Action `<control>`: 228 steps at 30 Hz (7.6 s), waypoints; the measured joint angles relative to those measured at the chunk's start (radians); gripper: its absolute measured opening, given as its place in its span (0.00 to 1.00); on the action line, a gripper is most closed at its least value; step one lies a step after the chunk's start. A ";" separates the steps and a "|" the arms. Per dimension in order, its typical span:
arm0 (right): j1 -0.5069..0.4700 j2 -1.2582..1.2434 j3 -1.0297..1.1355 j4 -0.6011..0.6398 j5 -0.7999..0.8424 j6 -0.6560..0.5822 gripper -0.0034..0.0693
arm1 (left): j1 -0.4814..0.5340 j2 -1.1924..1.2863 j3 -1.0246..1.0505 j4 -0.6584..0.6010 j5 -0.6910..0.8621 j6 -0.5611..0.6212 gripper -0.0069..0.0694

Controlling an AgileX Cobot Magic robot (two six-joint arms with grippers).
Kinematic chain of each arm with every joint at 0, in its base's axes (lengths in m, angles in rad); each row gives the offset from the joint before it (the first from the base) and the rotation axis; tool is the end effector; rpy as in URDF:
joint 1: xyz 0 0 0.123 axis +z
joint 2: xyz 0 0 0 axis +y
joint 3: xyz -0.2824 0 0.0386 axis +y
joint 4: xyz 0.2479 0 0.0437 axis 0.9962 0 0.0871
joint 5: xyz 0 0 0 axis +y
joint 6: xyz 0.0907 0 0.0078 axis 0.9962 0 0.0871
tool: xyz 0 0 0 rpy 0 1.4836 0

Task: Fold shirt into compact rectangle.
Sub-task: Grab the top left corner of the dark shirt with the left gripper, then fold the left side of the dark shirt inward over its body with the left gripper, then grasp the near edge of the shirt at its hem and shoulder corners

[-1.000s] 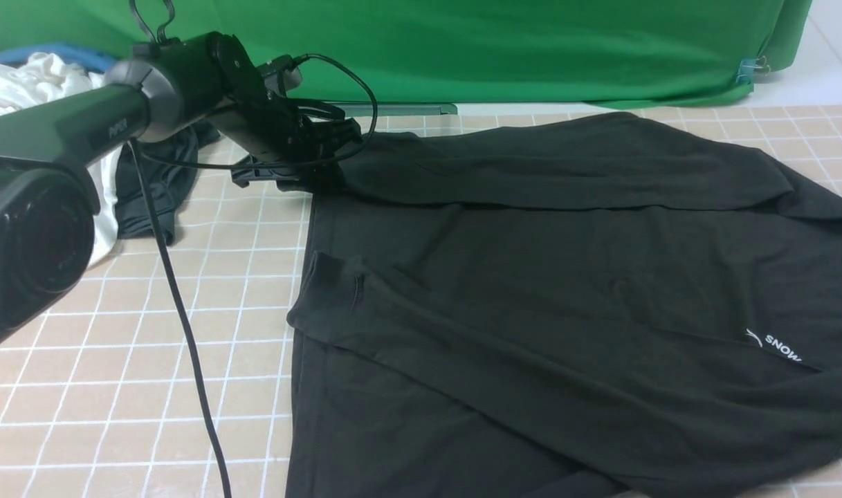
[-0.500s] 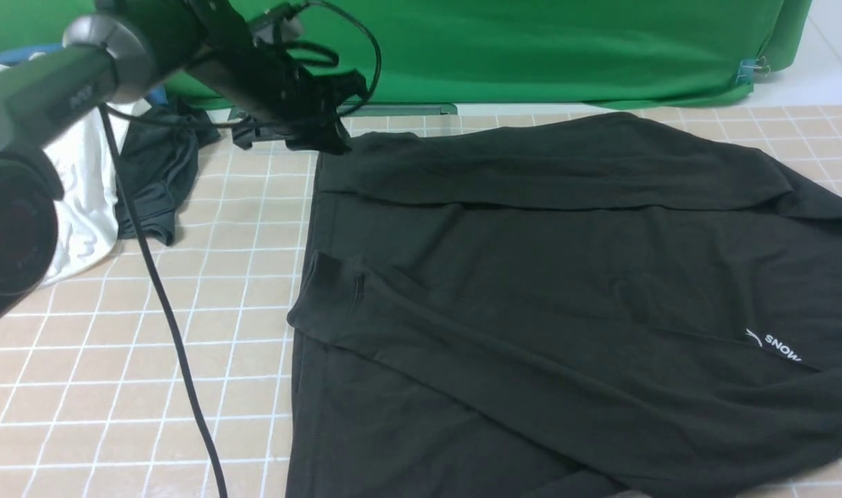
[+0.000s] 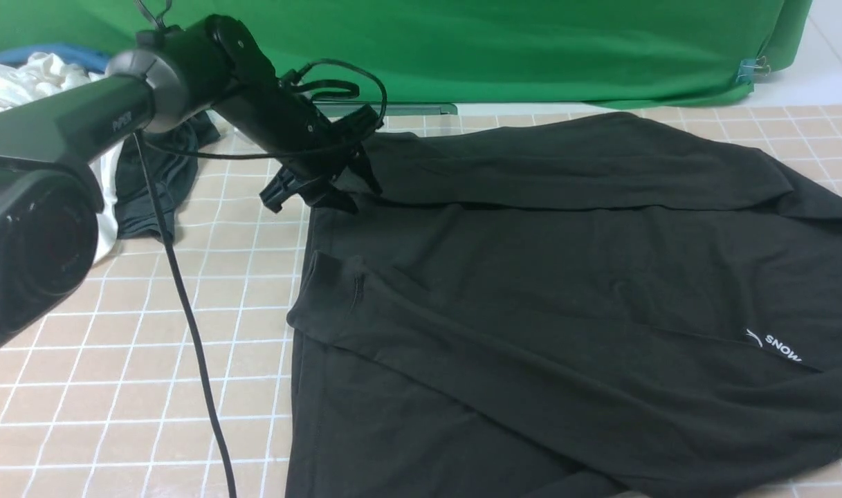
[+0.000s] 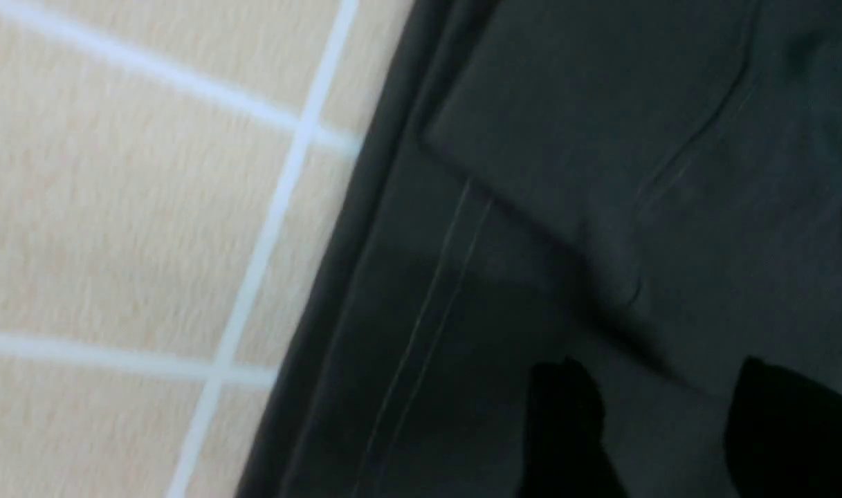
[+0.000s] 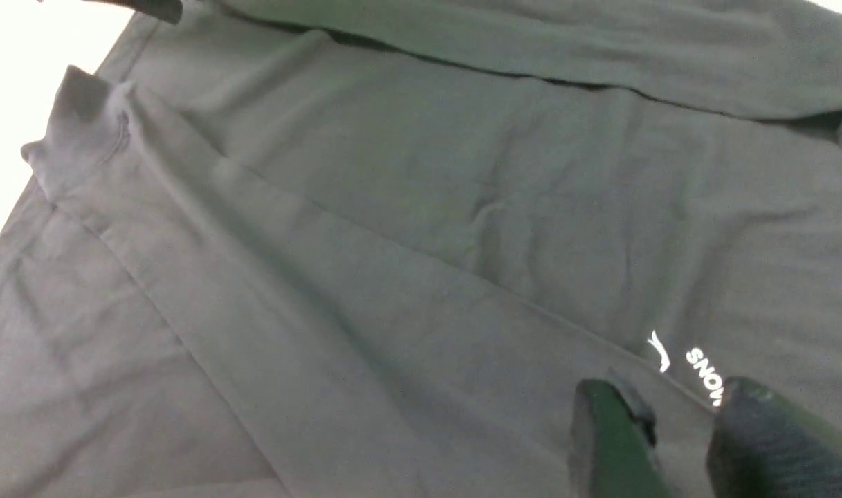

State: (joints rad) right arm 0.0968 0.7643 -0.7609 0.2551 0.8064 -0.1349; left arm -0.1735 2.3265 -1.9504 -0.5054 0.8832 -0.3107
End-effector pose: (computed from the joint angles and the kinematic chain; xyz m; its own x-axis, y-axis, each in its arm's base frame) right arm 0.1367 0.0300 0.3310 -0.6554 -0.0205 -0.7550 -0.2046 0.9671 0.1513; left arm 0.4926 -0.1210 0.1761 -0.8982 -0.4112 -0.1553 -0.2725 0.7982 -0.5373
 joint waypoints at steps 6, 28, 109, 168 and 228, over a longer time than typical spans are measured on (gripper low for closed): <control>0.000 0.000 0.000 0.000 -0.018 0.000 0.37 | 0.004 0.028 0.000 -0.047 -0.018 -0.056 0.65; 0.000 0.000 0.000 0.000 -0.038 0.000 0.37 | 0.004 0.086 -0.002 -0.142 -0.255 -0.094 0.13; 0.000 0.149 -0.023 0.000 0.090 -0.019 0.09 | -0.292 -0.423 0.713 0.399 0.001 -0.221 0.13; 0.000 0.149 -0.023 -0.007 0.065 -0.016 0.13 | -0.405 -0.793 1.306 0.057 -0.320 -0.258 0.60; -0.292 0.487 0.105 -0.315 0.104 0.254 0.88 | -0.164 -0.857 1.166 0.363 0.042 -0.018 0.11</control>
State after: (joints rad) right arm -0.1956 1.2517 -0.6560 -0.0596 0.9108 0.1190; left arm -0.3372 1.4692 -0.7844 -0.1424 0.9254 -0.3289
